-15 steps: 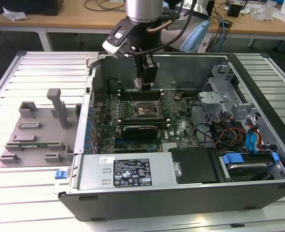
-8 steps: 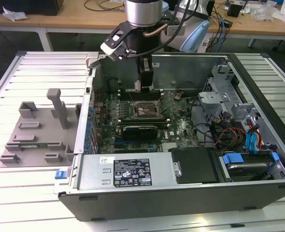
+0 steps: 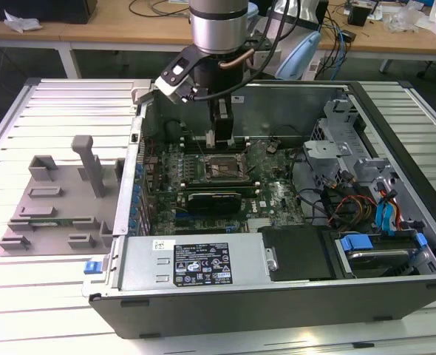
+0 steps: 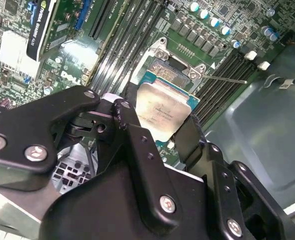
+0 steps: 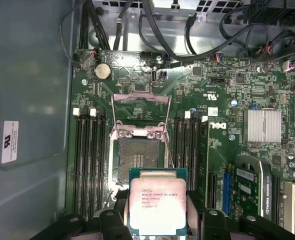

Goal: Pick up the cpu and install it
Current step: 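Place the cpu into insertion slot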

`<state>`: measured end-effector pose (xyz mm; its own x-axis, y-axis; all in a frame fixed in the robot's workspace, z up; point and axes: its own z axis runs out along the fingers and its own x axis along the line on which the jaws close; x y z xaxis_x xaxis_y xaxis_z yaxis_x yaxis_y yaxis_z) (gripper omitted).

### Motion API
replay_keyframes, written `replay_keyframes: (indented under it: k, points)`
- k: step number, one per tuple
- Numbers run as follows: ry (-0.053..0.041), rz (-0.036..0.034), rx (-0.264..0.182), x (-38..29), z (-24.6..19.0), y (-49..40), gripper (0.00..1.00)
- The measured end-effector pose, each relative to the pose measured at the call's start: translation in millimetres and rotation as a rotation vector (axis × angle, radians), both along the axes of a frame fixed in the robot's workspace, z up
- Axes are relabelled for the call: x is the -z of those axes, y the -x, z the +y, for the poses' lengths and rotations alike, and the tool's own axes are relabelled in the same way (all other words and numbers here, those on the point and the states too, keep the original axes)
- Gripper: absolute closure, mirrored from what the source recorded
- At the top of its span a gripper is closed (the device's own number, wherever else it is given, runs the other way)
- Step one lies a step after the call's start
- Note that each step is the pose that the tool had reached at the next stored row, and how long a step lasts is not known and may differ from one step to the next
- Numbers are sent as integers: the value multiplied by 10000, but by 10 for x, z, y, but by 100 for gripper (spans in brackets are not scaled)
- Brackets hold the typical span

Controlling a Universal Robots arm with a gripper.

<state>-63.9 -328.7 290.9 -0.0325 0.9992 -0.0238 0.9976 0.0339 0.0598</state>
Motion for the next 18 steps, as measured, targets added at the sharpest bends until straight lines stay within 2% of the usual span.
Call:
replay_keyframes:
  k: [5, 11, 18]
  points:
    - [1, 0, 0, 75, 0, 0, 45]
    - [0, 0, 0, 226, 0, 0, 45]
    - [0, 0, 0, 303, 0, 0, 45]
